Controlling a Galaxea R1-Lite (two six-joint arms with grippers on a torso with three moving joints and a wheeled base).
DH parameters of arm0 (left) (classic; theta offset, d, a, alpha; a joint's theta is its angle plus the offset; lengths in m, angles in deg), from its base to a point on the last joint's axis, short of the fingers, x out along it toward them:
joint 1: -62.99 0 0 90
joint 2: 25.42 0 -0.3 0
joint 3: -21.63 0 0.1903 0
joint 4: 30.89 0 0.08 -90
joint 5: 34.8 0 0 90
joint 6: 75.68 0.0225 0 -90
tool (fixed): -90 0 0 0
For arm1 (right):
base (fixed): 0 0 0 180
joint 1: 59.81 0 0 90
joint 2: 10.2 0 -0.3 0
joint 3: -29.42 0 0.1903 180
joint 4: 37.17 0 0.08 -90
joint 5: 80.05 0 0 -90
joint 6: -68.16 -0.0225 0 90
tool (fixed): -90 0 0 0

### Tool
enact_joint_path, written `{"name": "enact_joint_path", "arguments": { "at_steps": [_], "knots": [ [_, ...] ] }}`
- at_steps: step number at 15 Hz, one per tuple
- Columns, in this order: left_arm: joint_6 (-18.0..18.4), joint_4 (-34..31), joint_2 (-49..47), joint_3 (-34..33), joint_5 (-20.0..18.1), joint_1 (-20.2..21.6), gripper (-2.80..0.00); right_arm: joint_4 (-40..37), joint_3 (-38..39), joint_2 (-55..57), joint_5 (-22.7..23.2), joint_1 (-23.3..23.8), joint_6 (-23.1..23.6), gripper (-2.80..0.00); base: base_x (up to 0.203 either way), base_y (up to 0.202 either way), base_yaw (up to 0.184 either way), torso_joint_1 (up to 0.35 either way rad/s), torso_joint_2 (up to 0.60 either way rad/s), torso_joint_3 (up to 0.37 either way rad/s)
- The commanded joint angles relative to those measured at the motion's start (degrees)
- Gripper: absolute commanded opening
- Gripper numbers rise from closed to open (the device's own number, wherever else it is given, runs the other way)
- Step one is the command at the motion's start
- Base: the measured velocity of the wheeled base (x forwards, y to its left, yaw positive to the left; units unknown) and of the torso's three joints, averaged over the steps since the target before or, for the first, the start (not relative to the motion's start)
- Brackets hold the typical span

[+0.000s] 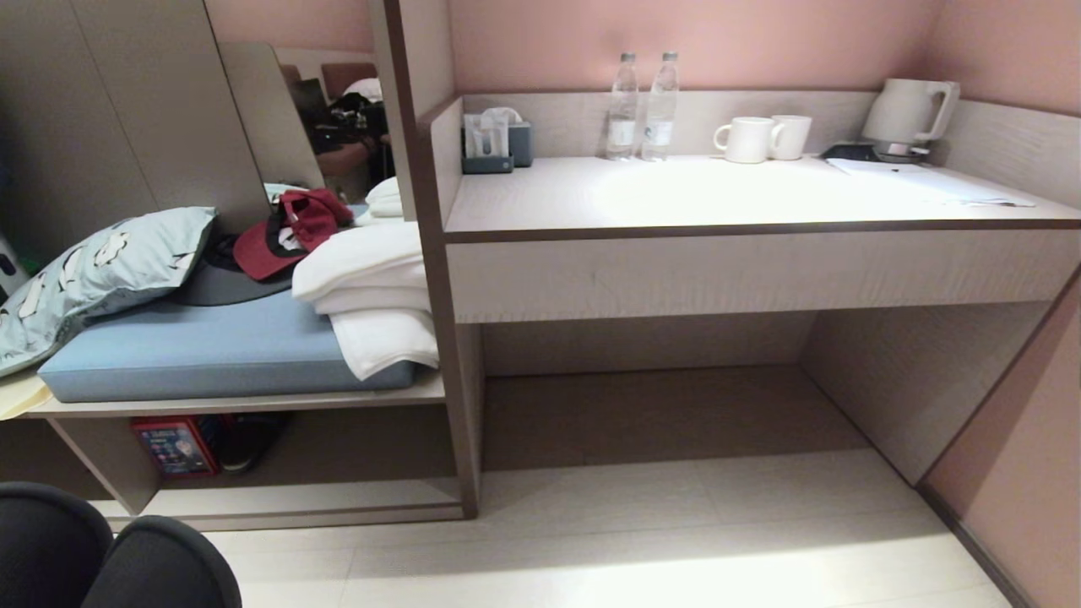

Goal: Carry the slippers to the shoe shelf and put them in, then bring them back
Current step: Place the slippers into the shoe cabinet

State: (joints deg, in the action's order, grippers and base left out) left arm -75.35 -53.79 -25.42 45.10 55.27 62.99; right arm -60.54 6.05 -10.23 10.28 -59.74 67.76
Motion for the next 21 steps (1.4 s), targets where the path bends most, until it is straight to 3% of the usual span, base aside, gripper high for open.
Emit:
{"name": "enact_joint_path", "arguments": {
  "at_steps": [1, 8, 14, 21],
  "knots": [
    [0.02, -0.02, 0.0, -0.1, 0.01, 0.0, -2.8, 0.0, 0.0, -0.06, 0.02, -0.07, -0.04, -2.8, 0.0, 0.0, 0.0, 0.0, 0.0, 0.0],
    [0.02, -0.02, 0.0, -0.04, 0.01, 0.0, -2.8, 0.0, 0.0, -0.06, 0.02, -0.01, -0.04, -2.8, 0.0, 0.0, 0.0, 0.0, 0.0, 0.0],
    [0.02, 0.06, 0.0, -0.01, 0.01, 0.0, -2.8, 0.0, 0.0, -0.06, 0.02, 0.01, -0.04, -2.8, -0.179, 0.0, 0.003, 0.002, 0.0, 0.002],
    [0.11, -0.02, 0.0, -0.01, 0.01, 0.0, -2.8, 0.0, 0.0, -0.06, 0.02, 0.01, 0.02, -2.8, -0.012, 0.0, 0.0, -0.001, 0.0, 0.0]
  ]
}}
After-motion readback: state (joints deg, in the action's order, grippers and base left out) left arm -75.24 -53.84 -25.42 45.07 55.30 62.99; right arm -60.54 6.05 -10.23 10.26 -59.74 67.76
